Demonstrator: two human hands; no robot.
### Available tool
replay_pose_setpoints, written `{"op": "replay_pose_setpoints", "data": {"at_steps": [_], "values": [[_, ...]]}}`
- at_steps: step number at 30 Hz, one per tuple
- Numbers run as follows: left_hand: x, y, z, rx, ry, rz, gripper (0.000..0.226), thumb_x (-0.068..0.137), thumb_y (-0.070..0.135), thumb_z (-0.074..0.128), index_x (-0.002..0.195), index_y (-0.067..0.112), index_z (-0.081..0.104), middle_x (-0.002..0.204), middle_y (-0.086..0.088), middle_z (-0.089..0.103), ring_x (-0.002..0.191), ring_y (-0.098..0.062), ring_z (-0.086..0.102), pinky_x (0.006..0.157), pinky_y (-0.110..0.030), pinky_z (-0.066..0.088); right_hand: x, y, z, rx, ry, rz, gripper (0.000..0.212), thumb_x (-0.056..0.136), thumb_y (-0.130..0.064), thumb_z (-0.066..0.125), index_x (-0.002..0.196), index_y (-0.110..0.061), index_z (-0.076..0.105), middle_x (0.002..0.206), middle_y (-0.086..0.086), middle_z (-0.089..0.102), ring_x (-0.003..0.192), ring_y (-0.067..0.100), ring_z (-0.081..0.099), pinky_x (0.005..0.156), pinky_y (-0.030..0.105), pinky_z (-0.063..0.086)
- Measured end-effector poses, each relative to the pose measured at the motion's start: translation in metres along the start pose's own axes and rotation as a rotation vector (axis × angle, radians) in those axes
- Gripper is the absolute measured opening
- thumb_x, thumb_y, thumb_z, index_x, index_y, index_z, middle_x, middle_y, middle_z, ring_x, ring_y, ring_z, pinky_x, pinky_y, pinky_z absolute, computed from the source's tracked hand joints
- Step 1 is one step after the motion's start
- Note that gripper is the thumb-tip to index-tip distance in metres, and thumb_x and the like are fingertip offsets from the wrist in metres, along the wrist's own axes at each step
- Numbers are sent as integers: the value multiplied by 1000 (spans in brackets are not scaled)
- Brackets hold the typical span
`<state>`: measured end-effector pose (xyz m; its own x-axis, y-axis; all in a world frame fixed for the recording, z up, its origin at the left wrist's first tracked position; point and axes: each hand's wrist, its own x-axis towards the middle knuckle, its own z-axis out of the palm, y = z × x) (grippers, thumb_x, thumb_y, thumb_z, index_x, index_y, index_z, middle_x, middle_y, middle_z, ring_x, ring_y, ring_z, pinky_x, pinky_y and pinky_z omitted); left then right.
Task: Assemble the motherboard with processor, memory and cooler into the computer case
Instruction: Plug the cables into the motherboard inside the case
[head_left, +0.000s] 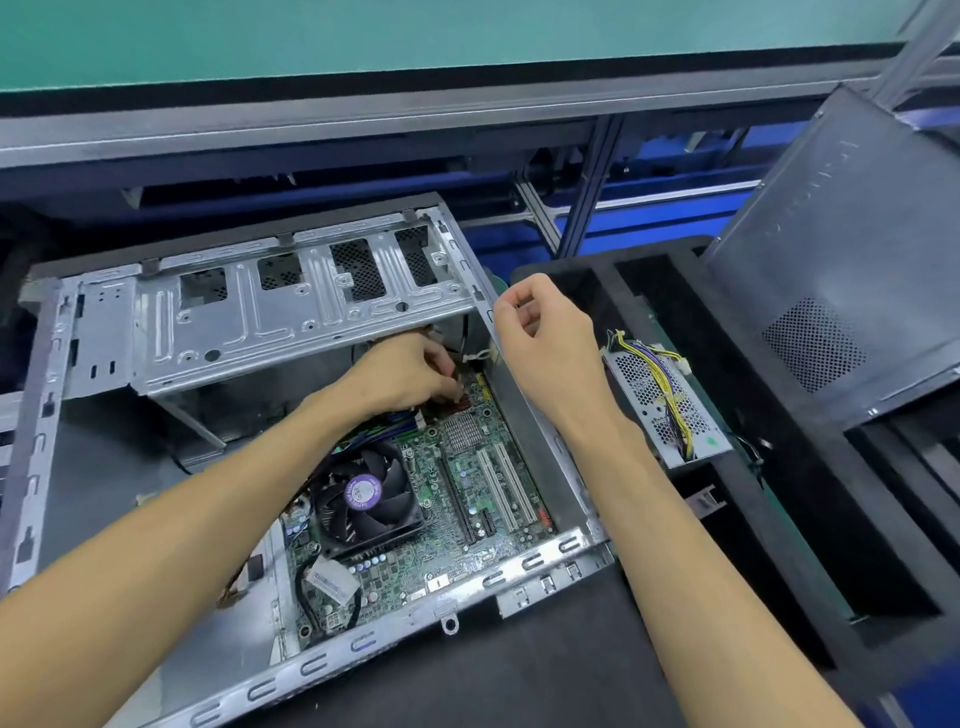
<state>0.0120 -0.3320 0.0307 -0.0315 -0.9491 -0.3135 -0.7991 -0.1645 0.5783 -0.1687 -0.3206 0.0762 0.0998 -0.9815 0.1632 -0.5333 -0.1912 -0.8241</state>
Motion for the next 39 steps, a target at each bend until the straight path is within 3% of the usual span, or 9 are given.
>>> {"op": "replay_pose_setpoints", "data": {"at_steps": [5,10,14,18,22,26,30,33,39], "values": [[2,-10,-4,3,-9,-90,21,80,49,74,80,30,66,73,18,64,68,1,54,56,-19,36,0,-2,0,8,-8,4,11,100,-29,52,93,-22,58,82,-4,59,71,9,53,67,29,47],[10,1,10,-30,29,-9,21,82,50,73,81,30,65,69,11,66,63,-6,59,50,-20,38,1,-1,2,1,6,1,10,99,-29,53,92,-23,58,82,-4,59,72,10,55,68,32,50],[22,11,16,44,-6,10,30,85,55,67,98,28,66,88,1,70,80,-16,66,70,-31,52,2,3,3,3,10,1,9,98,-29,53,92,-24,59,82,-2,60,73,10,55,68,29,49],[28,10,20,72,1,36,26,89,49,64,94,24,64,77,3,67,68,-14,62,57,-31,49,3,5,4,18,17,4,9,98,-29,54,90,-25,58,78,-5,59,70,8,54,65,26,45],[28,9,26,12,11,62,29,89,42,68,103,17,67,103,-10,74,89,-27,69,81,-40,56,4,6,5,19,22,2,9,97,-29,54,91,-25,58,76,-6,58,68,6,52,64,23,42],[29,8,25,-37,30,77,18,85,41,72,96,31,62,106,-7,72,92,-24,68,83,-35,56,5,6,5,24,26,0,9,97,-29,54,90,-26,59,73,-8,57,66,2,52,63,22,42],[33,5,25,-79,56,66,15,81,44,76,87,35,65,103,2,70,86,-15,65,71,-24,53,5,7,5,25,22,5,9,97,-29,54,91,-26,59,73,-8,58,66,1,52,63,22,42],[34,3,29,-111,77,65,19,80,42,78,93,29,71,102,1,71,86,-15,67,75,-31,57,6,7,5,19,23,3,8,97,-29,54,90,-27,58,73,-9,57,66,-1,52,61,20,40],[32,1,28,-142,101,73,18,76,44,81,76,39,63,95,3,71,83,-16,67,72,-31,56,6,7,5,9,19,5,9,97,-29,53,90,-27,58,73,-8,57,65,-2,52,58,14,37]]}}
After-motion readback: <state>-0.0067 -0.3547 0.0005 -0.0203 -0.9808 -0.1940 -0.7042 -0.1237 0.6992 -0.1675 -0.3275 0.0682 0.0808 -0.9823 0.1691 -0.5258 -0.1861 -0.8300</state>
